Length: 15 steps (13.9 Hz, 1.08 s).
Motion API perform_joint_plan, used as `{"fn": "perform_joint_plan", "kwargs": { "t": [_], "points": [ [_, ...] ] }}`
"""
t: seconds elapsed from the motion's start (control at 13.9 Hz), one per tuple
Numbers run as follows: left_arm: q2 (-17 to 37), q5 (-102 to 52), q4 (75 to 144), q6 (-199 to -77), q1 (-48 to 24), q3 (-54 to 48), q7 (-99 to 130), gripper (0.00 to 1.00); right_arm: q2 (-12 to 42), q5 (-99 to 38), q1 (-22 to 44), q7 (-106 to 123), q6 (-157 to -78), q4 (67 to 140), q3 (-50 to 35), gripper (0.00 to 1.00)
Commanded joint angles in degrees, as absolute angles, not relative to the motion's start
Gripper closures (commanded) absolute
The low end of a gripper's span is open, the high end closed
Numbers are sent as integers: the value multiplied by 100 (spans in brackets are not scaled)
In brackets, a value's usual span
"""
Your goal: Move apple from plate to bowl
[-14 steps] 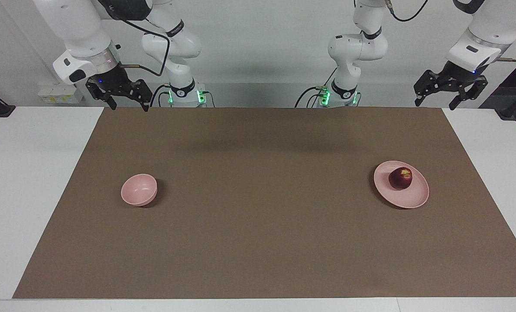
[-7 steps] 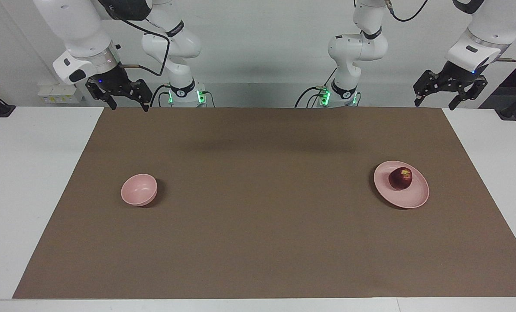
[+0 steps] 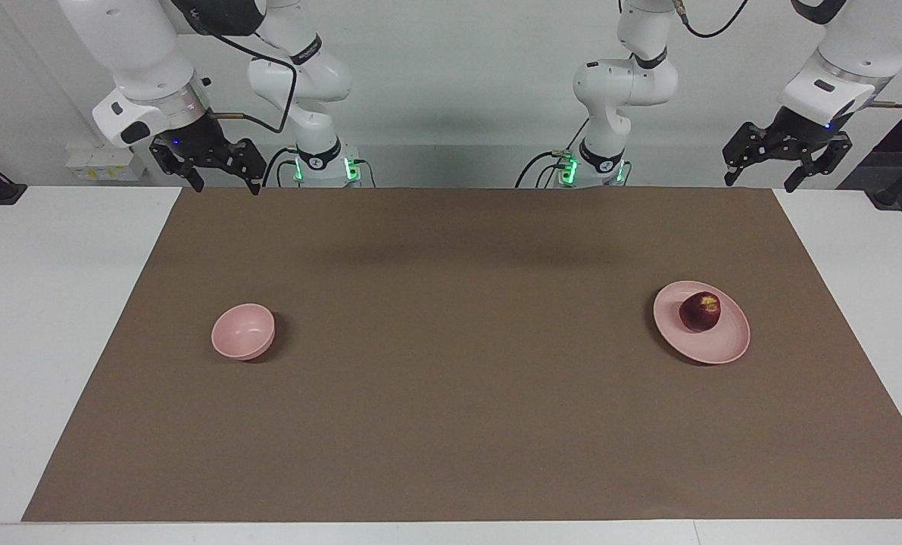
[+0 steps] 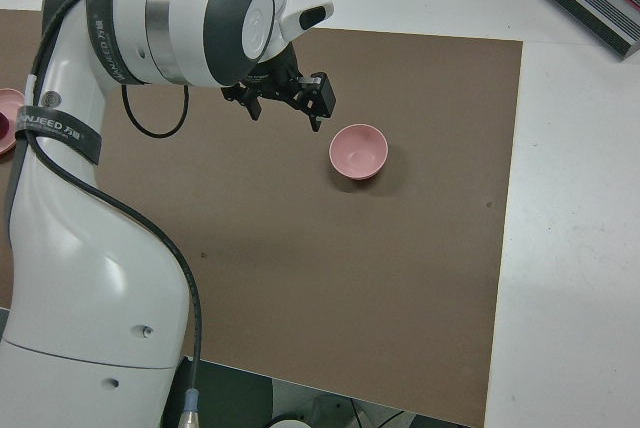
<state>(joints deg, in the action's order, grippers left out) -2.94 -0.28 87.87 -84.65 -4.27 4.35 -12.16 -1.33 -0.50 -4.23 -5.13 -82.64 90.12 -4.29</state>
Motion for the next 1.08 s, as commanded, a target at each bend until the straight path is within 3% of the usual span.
{"fn": "perform_joint_plan", "kwargs": {
  "t": [0.0,0.36,1.0],
  "points": [
    [-334,-105,8806,-8490,-457,448,-1318,0,-237,-88,-519,-387,-8262,9114,-466,0],
    [-316,-105,9280,-9104,-413,466,-1783,0,-237,-88,-519,-387,-8262,9114,-466,0],
    [-229,-105,10826,-10906,-168,483,-2522,0,-237,-88,-519,-387,-8262,9114,-466,0]
  ]
}}
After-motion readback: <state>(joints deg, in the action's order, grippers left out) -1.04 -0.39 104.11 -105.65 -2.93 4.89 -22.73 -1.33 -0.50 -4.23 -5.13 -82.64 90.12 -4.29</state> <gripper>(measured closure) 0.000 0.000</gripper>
